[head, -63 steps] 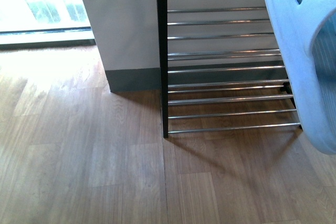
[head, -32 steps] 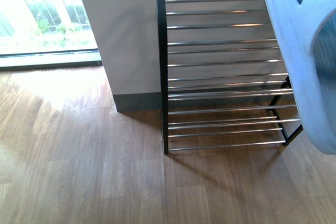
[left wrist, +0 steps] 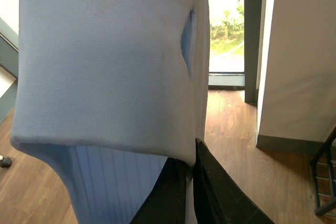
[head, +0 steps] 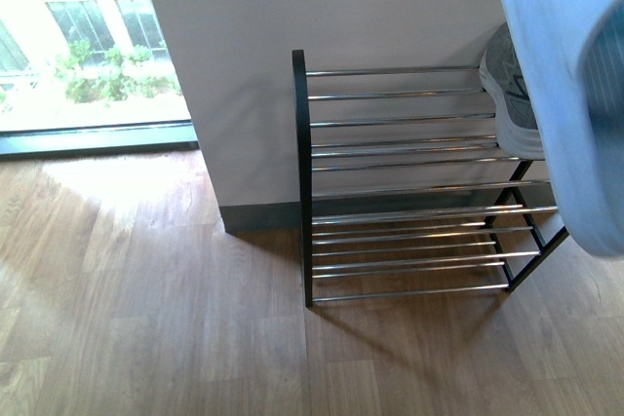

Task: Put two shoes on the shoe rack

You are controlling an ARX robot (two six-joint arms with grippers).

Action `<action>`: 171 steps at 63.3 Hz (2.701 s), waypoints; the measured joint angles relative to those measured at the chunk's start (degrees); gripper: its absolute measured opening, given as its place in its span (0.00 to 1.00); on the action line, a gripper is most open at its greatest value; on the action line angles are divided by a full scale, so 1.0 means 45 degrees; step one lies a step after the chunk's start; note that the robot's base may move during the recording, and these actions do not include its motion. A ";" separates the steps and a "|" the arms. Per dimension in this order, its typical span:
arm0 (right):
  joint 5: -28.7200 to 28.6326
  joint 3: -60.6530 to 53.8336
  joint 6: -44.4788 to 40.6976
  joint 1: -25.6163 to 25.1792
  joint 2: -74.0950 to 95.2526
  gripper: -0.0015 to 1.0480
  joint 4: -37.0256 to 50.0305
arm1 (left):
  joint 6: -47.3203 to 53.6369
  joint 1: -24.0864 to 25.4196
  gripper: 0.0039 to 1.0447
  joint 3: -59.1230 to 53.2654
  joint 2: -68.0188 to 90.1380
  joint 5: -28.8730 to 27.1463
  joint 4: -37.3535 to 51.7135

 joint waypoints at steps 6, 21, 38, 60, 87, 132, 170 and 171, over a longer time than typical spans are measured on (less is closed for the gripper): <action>0.0136 0.1681 -0.0112 0.0427 0.1345 0.02 -0.1700 | 0.0000 0.0000 0.01 0.0000 0.0000 0.0005 0.0000; 0.1724 0.7300 -0.0248 0.1447 0.6139 0.02 -0.5425 | 0.0000 0.0000 0.01 0.0000 0.0000 0.0000 0.0000; 0.4979 1.3775 -0.0563 0.1365 1.1210 0.02 -0.7844 | 0.0000 0.0000 0.01 0.0000 0.0000 0.0000 0.0000; 0.6844 1.7588 -0.2856 0.0593 1.4042 0.02 -0.9117 | 0.0000 0.0000 0.01 0.0000 0.0000 0.0000 0.0000; 0.6611 1.7597 -0.3575 0.0301 1.3984 0.27 -0.8961 | 0.0000 0.0000 0.01 0.0000 0.0000 0.0000 0.0000; 0.0947 0.6207 -0.0772 0.0772 0.2982 0.91 -0.4813 | 0.0000 0.0000 0.01 0.0000 0.0000 0.0005 0.0000; 0.0068 -0.0418 0.0554 -0.0053 -0.3798 0.87 -0.1953 | 0.0000 0.0000 0.01 0.0000 0.0005 0.0005 0.0000; 0.0491 -0.0495 0.0359 -0.0005 -0.3798 0.86 -0.1705 | 0.0000 0.0000 0.01 0.0000 0.0005 0.0005 0.0000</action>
